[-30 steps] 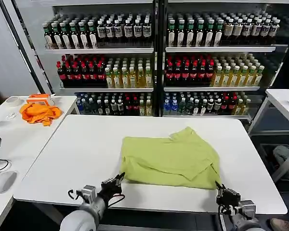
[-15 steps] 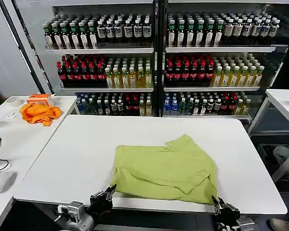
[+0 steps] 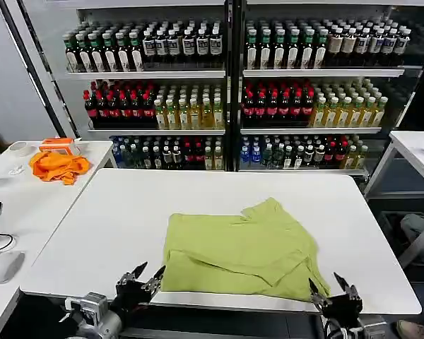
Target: Fold and organize the clothes.
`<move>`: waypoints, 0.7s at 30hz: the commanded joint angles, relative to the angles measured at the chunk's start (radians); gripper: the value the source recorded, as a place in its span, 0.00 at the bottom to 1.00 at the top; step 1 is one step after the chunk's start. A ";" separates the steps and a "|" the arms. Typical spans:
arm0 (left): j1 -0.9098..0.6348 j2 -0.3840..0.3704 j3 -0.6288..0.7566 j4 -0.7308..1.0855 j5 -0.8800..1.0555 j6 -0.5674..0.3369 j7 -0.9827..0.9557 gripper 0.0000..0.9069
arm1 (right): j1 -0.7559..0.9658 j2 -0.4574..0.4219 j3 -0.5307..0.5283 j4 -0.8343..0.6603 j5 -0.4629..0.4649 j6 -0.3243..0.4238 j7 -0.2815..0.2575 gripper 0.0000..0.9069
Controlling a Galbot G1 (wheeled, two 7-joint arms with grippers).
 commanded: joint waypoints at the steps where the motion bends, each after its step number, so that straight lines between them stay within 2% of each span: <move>1: -0.323 0.023 0.120 0.230 -0.074 0.004 -0.033 1.00 | 0.429 -0.047 -0.138 -0.228 0.142 -0.041 0.033 1.00; 3: -0.375 0.014 0.154 0.276 -0.074 0.006 -0.040 1.00 | 0.491 -0.046 -0.177 -0.277 0.170 -0.049 0.035 1.00; 5: -0.437 -0.004 0.202 0.332 -0.072 0.010 -0.056 1.00 | 0.617 -0.038 -0.250 -0.386 0.181 -0.051 0.034 1.00; 10: -0.553 -0.035 0.269 0.442 -0.058 0.017 -0.072 1.00 | 0.767 -0.010 -0.332 -0.538 0.201 -0.051 0.028 1.00; 21: -0.700 -0.124 0.316 0.678 -0.007 0.012 -0.085 1.00 | 0.937 0.101 -0.427 -0.813 0.230 -0.049 0.006 1.00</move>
